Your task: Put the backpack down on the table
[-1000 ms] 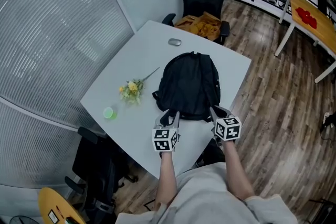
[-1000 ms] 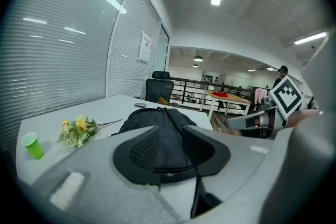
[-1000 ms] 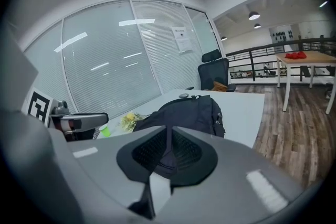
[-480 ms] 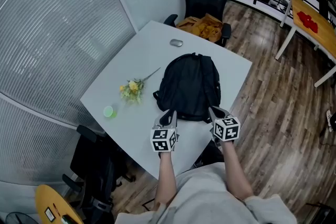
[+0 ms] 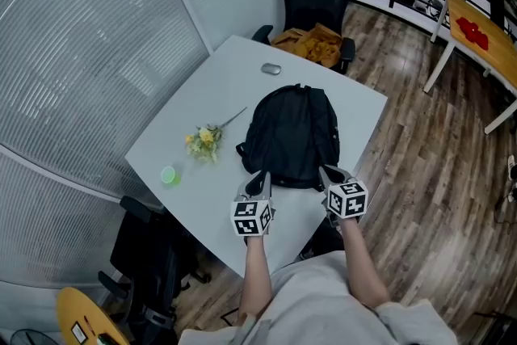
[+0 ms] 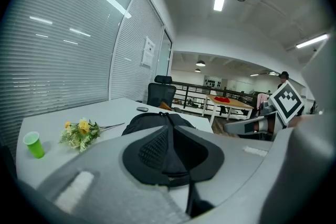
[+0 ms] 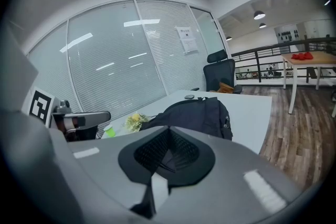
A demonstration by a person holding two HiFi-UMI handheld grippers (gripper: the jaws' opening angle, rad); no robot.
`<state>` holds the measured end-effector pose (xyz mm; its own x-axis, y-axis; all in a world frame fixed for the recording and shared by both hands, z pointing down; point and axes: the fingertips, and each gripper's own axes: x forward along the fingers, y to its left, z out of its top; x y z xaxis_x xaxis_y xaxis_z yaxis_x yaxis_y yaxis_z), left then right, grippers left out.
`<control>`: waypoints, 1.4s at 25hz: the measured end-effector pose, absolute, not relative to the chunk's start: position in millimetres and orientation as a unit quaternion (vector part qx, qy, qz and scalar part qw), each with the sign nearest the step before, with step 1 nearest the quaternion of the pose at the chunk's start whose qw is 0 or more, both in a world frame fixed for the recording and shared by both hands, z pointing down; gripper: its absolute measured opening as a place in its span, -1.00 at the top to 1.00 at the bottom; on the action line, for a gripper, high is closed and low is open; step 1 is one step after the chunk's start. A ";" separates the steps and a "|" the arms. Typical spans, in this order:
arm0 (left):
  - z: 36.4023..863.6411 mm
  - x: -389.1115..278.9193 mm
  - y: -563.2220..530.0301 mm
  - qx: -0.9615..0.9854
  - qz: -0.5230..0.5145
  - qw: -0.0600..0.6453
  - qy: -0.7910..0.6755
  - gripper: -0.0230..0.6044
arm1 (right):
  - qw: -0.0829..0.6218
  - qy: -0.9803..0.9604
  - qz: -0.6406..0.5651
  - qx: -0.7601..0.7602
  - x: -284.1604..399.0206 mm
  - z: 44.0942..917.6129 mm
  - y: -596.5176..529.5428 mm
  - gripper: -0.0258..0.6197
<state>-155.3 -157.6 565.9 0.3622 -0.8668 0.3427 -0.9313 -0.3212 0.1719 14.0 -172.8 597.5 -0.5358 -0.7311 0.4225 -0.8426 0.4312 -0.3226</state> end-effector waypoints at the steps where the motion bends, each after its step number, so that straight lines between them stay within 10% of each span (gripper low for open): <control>1: 566.2 -155.1 -156.9 0.808 0.094 0.172 -0.556 0.83 | 0.108 -0.838 0.254 0.470 15.4 597.3 -172.7 0.92; 35: 571.4 -150.6 -158.6 0.811 0.105 0.173 -0.548 0.88 | 0.136 -0.841 0.243 0.463 17.9 601.4 -172.4 0.92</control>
<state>-150.6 -158.6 571.4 0.3766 -0.8533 0.3606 -0.9262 -0.3385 0.1662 17.9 -172.4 601.4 -0.5332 -0.7134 0.4547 -0.8460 0.4524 -0.2823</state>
